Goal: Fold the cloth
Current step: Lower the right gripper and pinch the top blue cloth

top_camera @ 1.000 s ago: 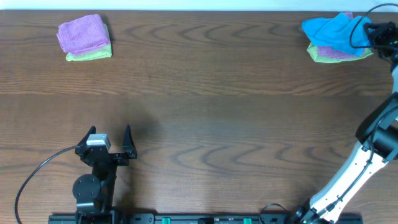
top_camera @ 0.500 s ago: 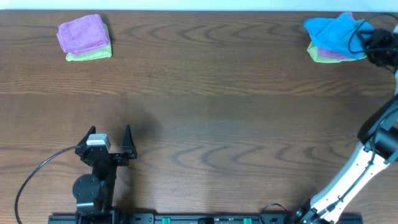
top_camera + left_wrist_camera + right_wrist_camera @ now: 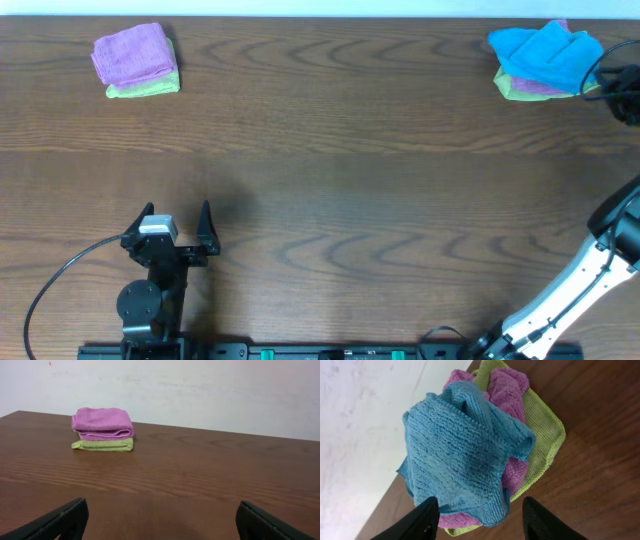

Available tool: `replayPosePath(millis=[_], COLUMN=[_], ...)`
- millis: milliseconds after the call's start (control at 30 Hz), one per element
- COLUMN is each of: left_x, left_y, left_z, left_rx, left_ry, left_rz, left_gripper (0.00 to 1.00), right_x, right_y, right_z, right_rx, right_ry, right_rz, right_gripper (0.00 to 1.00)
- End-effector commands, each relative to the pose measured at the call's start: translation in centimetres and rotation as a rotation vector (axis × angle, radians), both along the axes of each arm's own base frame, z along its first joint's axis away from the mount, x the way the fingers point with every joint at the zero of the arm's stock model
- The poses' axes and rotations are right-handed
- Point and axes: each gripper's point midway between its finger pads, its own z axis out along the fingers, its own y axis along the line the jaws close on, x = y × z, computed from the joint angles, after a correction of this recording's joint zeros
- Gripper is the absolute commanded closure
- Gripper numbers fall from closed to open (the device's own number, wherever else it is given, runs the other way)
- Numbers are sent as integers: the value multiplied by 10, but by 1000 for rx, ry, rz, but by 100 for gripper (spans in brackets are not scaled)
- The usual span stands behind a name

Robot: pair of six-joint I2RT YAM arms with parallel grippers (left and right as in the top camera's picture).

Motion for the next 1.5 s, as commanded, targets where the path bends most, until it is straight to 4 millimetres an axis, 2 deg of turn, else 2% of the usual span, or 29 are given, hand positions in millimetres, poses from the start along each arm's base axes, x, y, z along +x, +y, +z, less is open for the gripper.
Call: replayPosePath(millis=[0,400,567,767,1067,1200,1300,1400,1467], left_x=[0,0,0,0,0,0,0,0,0], left_y=[0,0,0,0,0,0,0,0,0], left_z=[-19,-19,-19,-19,-19,-19,-19,-19,-19], left_rx=[9,9,9,9,9,10,9,9,9], left_ry=[44,44,44,44,44,44,44,44,44], left_rz=[-2,-2,-2,-2,-3,-2,-2,-2,-3], left_gripper=[5,4,5,4,5,4,4,5,4], right_x=[10,23,28,32,35,35,37,37,38], right_y=[8,11,16,26,24,26,28,29,30], right_z=[3,1,1,-6,-12,-18,-21,-25,-25], right_rx=[-66,-145,-153,-165,-191,-184,-184,-181,-181], right_ry=[4,16,8,27,40,48,49,53,54], right_rz=[21,-3,7,19,3,7,11,13,14], right_gripper=[45,55,69,62,65,70,78,80,87])
